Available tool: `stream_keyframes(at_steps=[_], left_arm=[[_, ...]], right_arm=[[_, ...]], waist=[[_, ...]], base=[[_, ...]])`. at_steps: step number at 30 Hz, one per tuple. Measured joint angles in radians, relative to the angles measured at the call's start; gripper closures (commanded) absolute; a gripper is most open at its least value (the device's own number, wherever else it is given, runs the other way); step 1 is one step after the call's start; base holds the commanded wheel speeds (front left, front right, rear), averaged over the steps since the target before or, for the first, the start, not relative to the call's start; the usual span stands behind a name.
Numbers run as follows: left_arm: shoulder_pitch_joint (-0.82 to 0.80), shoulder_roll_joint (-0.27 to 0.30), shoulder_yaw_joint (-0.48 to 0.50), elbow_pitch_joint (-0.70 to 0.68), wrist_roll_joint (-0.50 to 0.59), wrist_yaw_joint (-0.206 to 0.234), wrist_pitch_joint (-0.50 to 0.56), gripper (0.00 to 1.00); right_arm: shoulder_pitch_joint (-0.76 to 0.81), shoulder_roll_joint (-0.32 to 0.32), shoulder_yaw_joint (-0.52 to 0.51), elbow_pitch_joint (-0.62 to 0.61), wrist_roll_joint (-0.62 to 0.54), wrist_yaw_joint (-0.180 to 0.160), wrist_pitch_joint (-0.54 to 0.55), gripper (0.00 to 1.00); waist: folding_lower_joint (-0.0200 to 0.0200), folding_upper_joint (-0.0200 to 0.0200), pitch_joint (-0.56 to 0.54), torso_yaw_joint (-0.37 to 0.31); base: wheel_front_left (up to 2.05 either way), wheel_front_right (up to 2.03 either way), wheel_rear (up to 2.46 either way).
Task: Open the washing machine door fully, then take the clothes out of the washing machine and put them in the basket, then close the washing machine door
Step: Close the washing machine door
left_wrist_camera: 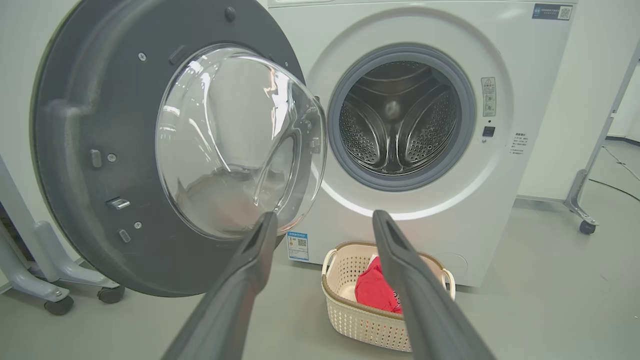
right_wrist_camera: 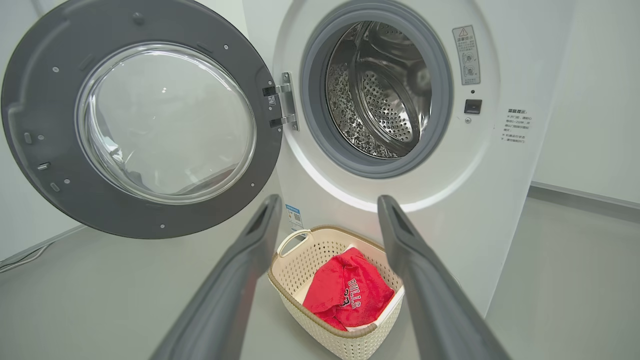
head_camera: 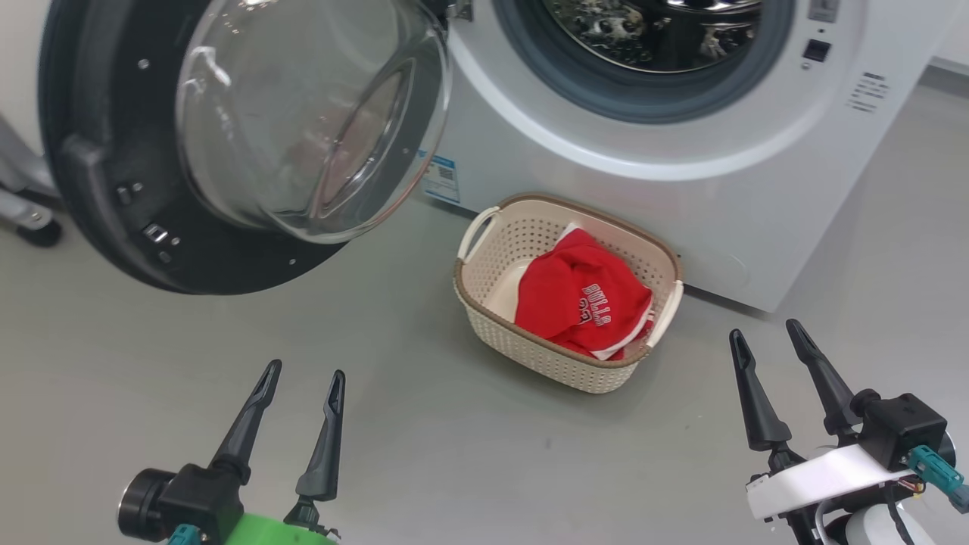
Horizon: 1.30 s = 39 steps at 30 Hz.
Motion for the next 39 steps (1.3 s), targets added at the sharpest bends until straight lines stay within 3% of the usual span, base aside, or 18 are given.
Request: stream_keyframes(at_steps=[12,39], left_arm=[[0.039,0.0,0.057,-0.059,0.0,0.034,0.0,0.0],[0.09,0.0,0.076,-0.124,0.0,0.049,0.0,0.0]], right_arm=[[-0.056,-0.01,0.084,0.007,0.003,0.0,0.0,0.0],[-0.093,-0.017,0.111,0.045,0.026,0.0,0.0,0.0]], waist=[[0.0,0.0,0.012,0.117],[0.0,0.0,0.011,0.13]], base=[[0.0,0.0,0.0],[-0.06,-0.06,-0.06]])
